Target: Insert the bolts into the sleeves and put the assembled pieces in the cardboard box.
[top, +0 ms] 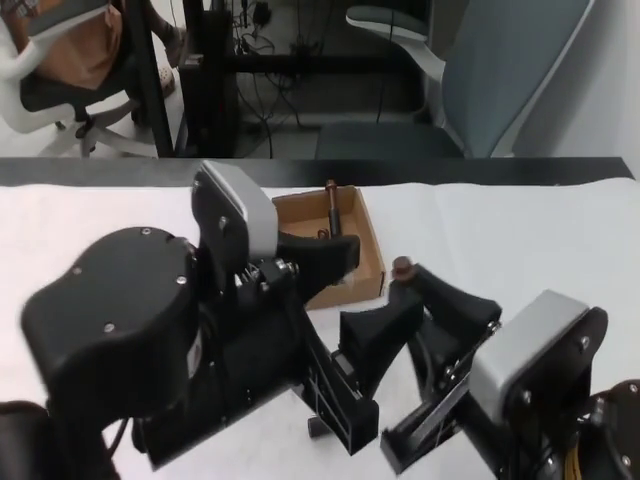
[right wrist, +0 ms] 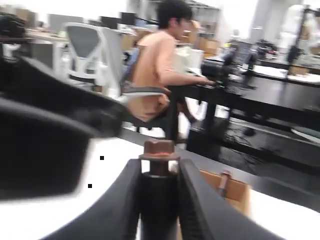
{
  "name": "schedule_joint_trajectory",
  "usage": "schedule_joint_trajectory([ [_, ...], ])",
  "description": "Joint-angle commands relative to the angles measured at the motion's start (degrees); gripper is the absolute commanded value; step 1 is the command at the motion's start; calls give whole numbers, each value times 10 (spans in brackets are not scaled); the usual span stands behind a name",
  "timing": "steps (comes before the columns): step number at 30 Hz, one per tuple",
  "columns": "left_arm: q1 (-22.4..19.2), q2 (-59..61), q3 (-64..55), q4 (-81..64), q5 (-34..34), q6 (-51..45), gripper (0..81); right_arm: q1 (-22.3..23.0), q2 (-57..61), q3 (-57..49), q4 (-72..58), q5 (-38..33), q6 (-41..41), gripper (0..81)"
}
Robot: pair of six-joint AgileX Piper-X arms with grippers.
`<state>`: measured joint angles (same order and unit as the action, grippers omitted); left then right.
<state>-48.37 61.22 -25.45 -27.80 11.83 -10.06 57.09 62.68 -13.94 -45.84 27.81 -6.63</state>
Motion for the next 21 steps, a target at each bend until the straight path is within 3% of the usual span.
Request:
schedule_joint_trajectory([
  [1, -3, -38, -1, -4, -24, -2, 700, -23, -7, -9, 16, 24, 2, 4],
  [6, -3, -77, -1, 104, -166, -47, 700, -72, -7, -11, 36, 9, 2, 4],
  [11, -2, -40, -2, 256, -212, -103, 699, -114, -4, -71, 141, -89, 2, 4],
  [14, -2, 7, -2, 288, -204, -151, 697, -137, -4, -130, 270, -118, 2, 4],
  [16, -2, 37, -3, 293, -161, -147, 697, -152, -4, -162, 331, -143, 2, 4],
  [19, -2, 95, -17, 289, -65, -35, 697, -177, -4, -194, 367, -202, 2, 4],
  [21, 0, 134, -38, 306, -37, 36, 697, -190, -3, -207, 370, -218, 3, 4],
])
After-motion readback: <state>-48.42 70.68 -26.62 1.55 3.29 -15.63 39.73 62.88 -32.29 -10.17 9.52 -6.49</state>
